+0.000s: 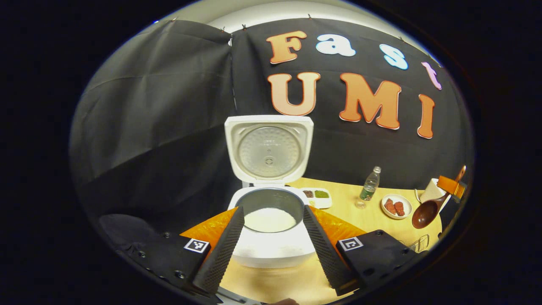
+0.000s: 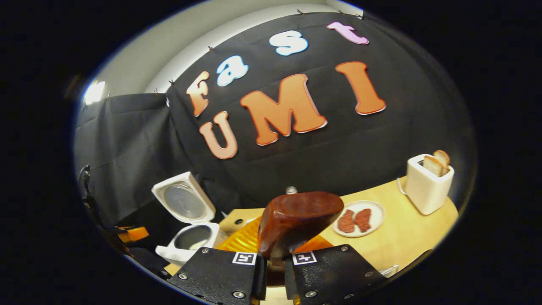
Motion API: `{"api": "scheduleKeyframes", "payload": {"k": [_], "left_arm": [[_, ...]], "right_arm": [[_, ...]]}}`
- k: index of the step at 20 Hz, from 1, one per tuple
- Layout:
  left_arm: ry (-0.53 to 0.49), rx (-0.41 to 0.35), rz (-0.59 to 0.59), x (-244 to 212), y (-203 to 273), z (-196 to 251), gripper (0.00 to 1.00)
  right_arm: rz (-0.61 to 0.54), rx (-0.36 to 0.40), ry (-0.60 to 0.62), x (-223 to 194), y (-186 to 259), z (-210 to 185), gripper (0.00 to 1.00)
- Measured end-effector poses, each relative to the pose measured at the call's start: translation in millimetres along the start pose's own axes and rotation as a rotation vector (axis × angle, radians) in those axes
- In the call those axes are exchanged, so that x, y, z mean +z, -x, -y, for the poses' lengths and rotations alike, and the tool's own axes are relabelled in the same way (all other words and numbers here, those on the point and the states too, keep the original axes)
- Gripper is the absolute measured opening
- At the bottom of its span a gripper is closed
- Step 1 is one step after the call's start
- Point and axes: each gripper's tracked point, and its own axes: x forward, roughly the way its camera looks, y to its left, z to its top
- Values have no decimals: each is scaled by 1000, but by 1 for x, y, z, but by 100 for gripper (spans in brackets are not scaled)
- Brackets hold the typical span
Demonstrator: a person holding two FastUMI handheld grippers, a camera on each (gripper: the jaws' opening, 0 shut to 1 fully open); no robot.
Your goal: Close the left gripper, press the button to open the rice cooker; take a wooden spoon from the chopstick holder with the right hand, scoop a spoonful of rice and pour it into the rice cooker, then put the wooden spoon back into the chopstick holder.
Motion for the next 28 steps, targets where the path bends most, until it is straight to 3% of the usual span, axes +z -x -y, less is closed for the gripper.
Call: {"api": "scheduleKeyframes", "payload": {"k": [1, 2, 3, 4, 6, 7, 10, 12, 14, 16, 17, 18, 23, 24, 25, 28], "left_arm": [[-4, -18, -4, -1, 1, 15, 91], [-12, -29, -4, 1, 2, 27, 95], [-22, -36, -4, -1, 2, 38, 91], [-27, -42, -5, 1, 2, 49, 93], [-29, -52, -8, 2, 4, 65, 95], [-29, -53, -9, 2, 5, 72, 92], [-38, -44, 3, 9, 8, 85, 91], [-49, -37, 8, 10, 10, 90, 95], [-60, -33, 11, 13, 12, 94, 92], [-68, -29, 19, 16, 14, 96, 92], [-73, -24, 22, 18, 17, 96, 92], [-76, -20, 25, 20, 18, 96, 95], [-106, -8, 39, 30, 24, 92, 91], [-106, -7, 44, 31, 24, 90, 95], [-103, -6, 47, 33, 24, 89, 91], [-90, -3, 55, 41, 20, 80, 91]], "right_arm": [[-10, -40, -4, -4, 7, 22, 16], [-11, -73, -12, -6, 13, 43, 17], [-15, -105, -20, -10, 23, 60, 12], [-18, -129, -31, -14, 30, 75, 12], [-39, -167, -47, -21, 38, 97, 17], [-58, -181, -58, -27, 44, 106, 17], [-58, -197, -77, -33, 56, 121, 17], [-68, -212, -94, -45, 60, 131, 17], [-83, -213, -108, -60, 60, 136, 12], [-88, -218, -100, -74, 57, 144, 17], [-90, -220, -98, -82, 54, 147, 12], [-107, -220, -102, -93, 51, 150, 17], [-148, -244, -95, -126, 46, 161, 19], [-153, -240, -105, -129, 47, 161, 19], [-157, -242, -112, -131, 48, 160, 21], [-159, -281, -133, -125, 48, 169, 27]]}}
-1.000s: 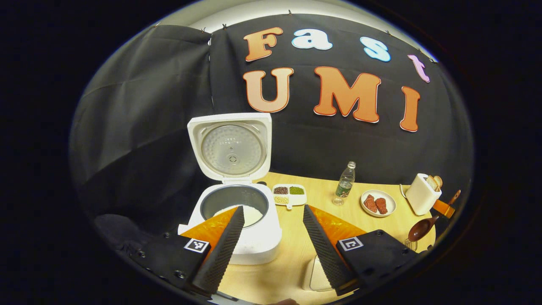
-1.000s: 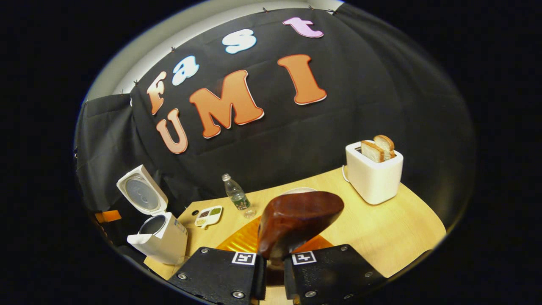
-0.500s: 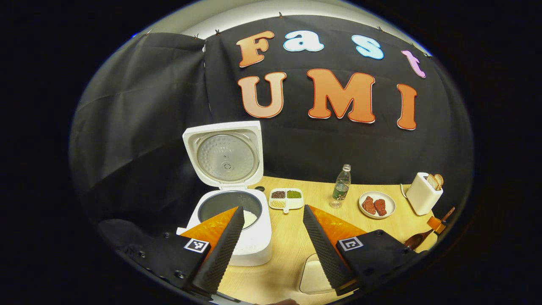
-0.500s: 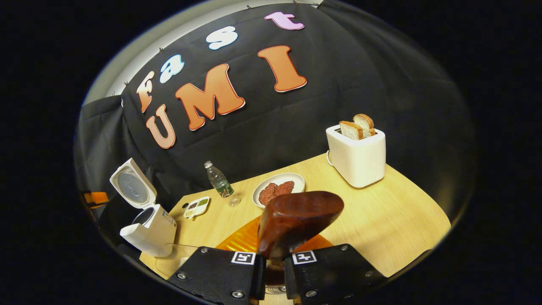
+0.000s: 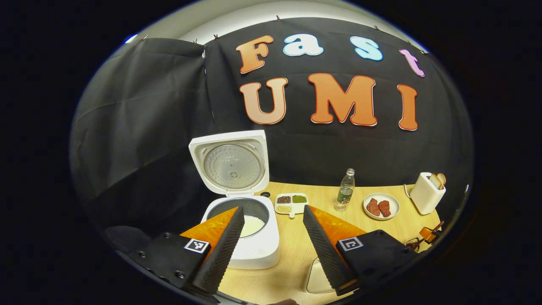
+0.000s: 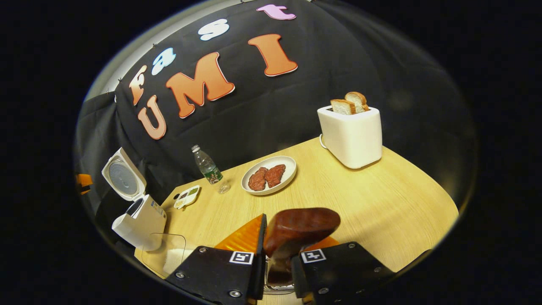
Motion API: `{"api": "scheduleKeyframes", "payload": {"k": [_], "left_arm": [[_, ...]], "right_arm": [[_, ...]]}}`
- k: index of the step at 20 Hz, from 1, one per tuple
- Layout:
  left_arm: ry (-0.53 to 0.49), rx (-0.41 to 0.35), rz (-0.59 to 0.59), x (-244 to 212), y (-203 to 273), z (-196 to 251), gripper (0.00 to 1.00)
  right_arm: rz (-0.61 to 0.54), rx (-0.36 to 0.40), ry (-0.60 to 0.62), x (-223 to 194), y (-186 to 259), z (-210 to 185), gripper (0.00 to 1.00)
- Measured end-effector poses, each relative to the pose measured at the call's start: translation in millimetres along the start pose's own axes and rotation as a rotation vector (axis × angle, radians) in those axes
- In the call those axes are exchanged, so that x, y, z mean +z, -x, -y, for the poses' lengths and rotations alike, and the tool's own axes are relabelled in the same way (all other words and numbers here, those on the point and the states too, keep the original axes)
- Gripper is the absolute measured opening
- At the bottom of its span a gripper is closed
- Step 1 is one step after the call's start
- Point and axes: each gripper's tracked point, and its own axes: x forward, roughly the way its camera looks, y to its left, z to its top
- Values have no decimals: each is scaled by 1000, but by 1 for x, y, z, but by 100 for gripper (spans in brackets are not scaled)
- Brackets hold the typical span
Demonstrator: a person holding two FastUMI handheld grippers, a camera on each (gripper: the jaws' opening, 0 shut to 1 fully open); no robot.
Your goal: Close the left gripper, press the button to open the rice cooker; take a wooden spoon from the chopstick holder with the right hand, scoop a spoonful of rice and pour it into the rice cooker, then put the wooden spoon back into the chopstick holder.
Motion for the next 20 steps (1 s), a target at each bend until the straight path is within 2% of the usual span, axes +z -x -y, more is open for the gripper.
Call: {"api": "scheduleKeyframes", "payload": {"k": [1, 2, 3, 4, 5, 7, 8, 9, 10, 12, 16, 17, 20], "left_arm": [[3, -1, 5, 3, -1, -2, 91], [1, -1, 15, 6, -4, -5, 95], [1, 2, 24, 9, -7, -10, 91], [8, -2, 31, 15, -9, -14, 95], [19, -5, 35, 19, -13, -19, 91], [49, -3, 52, 34, -25, -35, 91], [65, -8, 56, 42, -30, -42, 91], [79, -7, 65, 50, -39, -50, 99], [83, 0, 69, 60, -49, -61, 91], [80, 19, 90, 79, -72, -82, 95], [99, 31, 112, 116, -127, -112, 95], [97, 35, 117, 125, -142, -119, 91], [82, 27, 170, 160, -187, -127, 93]], "right_arm": [[-3, -13, -7, 3, 3, 2, 22], [-10, -31, -10, 5, 4, 5, 27], [-17, -50, -10, 8, 7, 9, 53], [-8, -63, -7, 13, 10, 10, 52], [7, -72, -4, 21, 15, 10, 74], [33, -95, 14, 35, 24, 9, 83], [53, -107, 30, 43, 29, 7, 85], [73, -120, 51, 52, 36, 6, 86], [93, -131, 73, 64, 42, 4, 87], [140, -134, 110, 84, 58, -8, 88], [234, -149, 155, 125, 89, -30, 89], [249, -155, 162, 131, 96, -36, 89], [296, -184, 190, 150, 125, -45, 90]]}}
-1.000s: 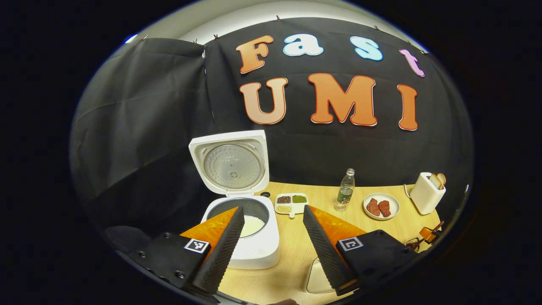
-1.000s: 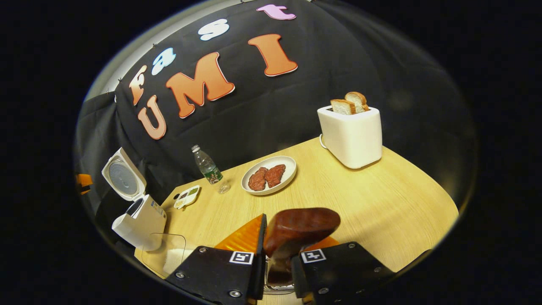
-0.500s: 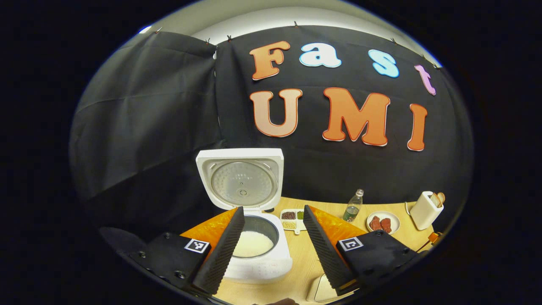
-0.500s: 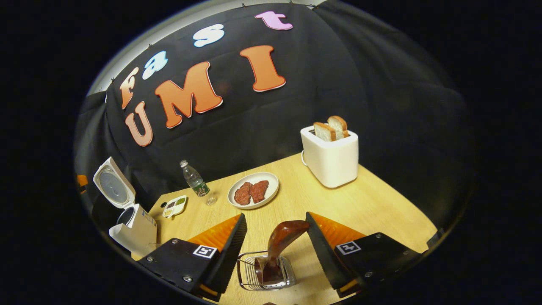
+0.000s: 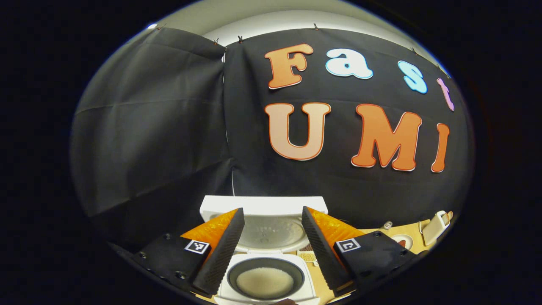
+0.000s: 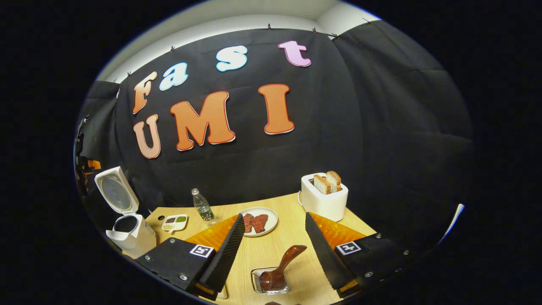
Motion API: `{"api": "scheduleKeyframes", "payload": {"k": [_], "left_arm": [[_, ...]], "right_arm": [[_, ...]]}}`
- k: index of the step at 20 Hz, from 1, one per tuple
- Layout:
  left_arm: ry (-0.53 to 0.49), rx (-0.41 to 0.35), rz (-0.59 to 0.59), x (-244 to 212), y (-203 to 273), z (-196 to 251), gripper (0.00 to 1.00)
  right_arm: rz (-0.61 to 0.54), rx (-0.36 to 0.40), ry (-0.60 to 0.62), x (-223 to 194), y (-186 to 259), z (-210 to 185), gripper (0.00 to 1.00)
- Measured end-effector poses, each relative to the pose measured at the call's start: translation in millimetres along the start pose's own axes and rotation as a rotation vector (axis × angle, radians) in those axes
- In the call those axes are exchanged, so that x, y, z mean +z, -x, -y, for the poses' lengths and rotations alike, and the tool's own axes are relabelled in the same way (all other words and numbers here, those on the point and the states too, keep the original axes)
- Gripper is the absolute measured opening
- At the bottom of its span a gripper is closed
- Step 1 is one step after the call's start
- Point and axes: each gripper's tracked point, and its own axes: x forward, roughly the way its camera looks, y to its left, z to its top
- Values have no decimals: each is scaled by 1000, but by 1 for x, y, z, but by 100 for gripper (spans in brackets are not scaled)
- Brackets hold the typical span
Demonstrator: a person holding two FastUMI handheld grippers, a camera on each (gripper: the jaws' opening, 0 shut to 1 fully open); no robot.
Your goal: Close the left gripper, press the button to open the rice cooker; take a wooden spoon from the chopstick holder with the right hand, scoop a spoonful of rice and pour it into the rice cooker, then put the wooden spoon back into the chopstick holder.
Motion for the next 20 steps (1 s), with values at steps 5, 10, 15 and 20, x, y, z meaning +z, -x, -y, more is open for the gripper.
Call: {"api": "scheduleKeyframes", "payload": {"k": [5, 10, 15, 20], "left_arm": [[-79, 3, -44, -20, -78, -1, 91], [-47, -41, -85, -24, -109, 5, 89], [-32, -43, -212, -41, -78, 6, 92], [18, -55, -465, -90, -13, 8, 92]], "right_arm": [[45, -63, 6, 18, 43, -4, 90], [29, -94, 23, 11, 71, -6, 90], [18, -39, -9, 11, 55, -22, 90], [5, 70, 0, 9, 30, -45, 90]]}}
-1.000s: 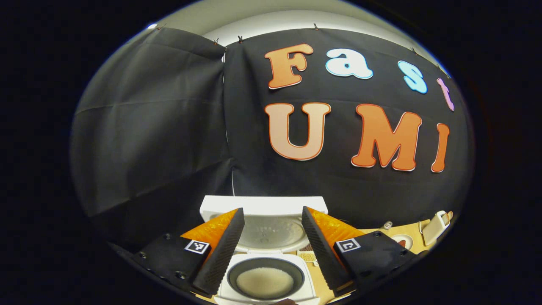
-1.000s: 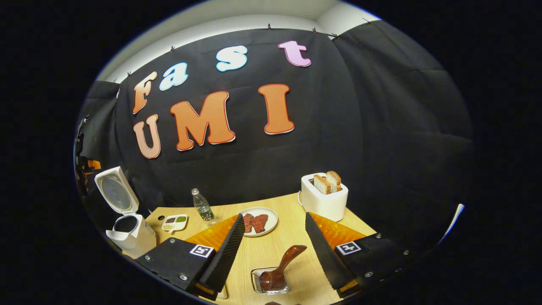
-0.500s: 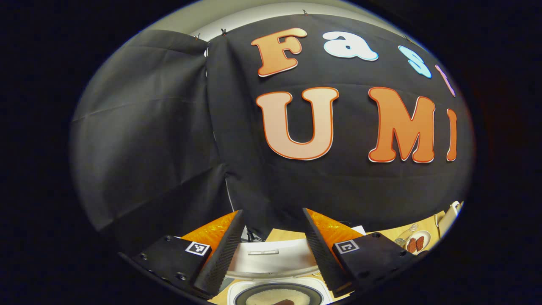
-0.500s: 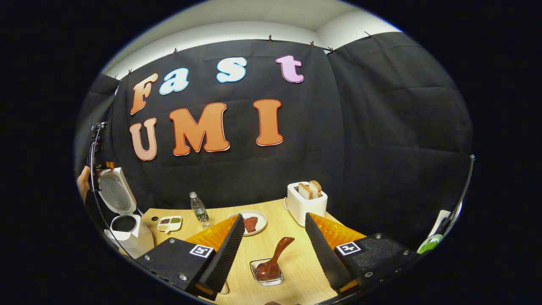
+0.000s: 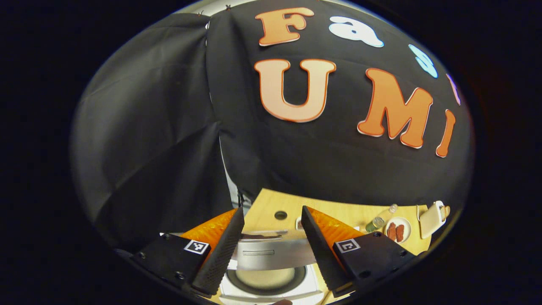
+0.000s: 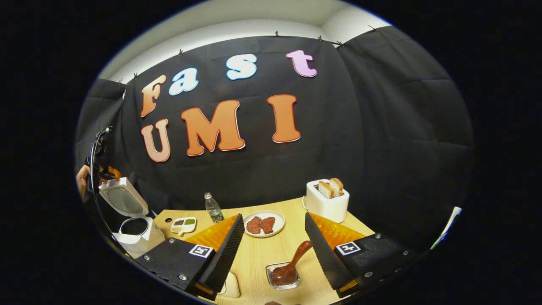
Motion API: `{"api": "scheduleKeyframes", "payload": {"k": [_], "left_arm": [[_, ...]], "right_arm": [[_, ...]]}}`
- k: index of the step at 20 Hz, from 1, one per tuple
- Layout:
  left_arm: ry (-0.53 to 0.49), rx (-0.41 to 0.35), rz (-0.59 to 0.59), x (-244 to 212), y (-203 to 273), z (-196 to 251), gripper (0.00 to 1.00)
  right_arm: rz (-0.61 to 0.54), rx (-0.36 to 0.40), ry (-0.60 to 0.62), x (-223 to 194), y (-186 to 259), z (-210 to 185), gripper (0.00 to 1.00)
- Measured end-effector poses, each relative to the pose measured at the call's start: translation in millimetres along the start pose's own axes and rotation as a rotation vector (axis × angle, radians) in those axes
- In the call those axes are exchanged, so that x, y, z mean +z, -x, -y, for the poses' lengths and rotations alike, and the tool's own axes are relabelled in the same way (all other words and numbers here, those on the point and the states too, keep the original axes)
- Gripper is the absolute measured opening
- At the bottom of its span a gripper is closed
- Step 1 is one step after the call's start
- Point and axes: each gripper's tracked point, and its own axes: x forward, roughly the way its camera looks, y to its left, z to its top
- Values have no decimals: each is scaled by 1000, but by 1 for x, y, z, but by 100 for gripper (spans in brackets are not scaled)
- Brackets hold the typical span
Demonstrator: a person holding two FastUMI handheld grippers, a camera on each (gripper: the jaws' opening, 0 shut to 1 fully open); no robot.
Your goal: Close the left gripper, press the button to open the rice cooker; take a wooden spoon from the chopstick holder with the right hand, scoop a spoonful of rice and pour it into the rice cooker, then put the wooden spoon back into the chopstick holder.
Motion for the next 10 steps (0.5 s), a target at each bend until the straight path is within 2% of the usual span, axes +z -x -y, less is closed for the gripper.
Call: {"api": "scheduleKeyframes", "payload": {"k": [4, 8, 10], "left_arm": [[60, -5, -180, -65, 29, 1, 92], [36, 78, -321, -125, 37, -13, 93], [39, 90, -392, -155, 38, -13, 92]], "right_arm": [[-16, 59, -11, -2, -12, -3, 90], [-17, 102, -3, -1, -20, -2, 90], [-21, 118, 11, -3, -23, -2, 90]]}}
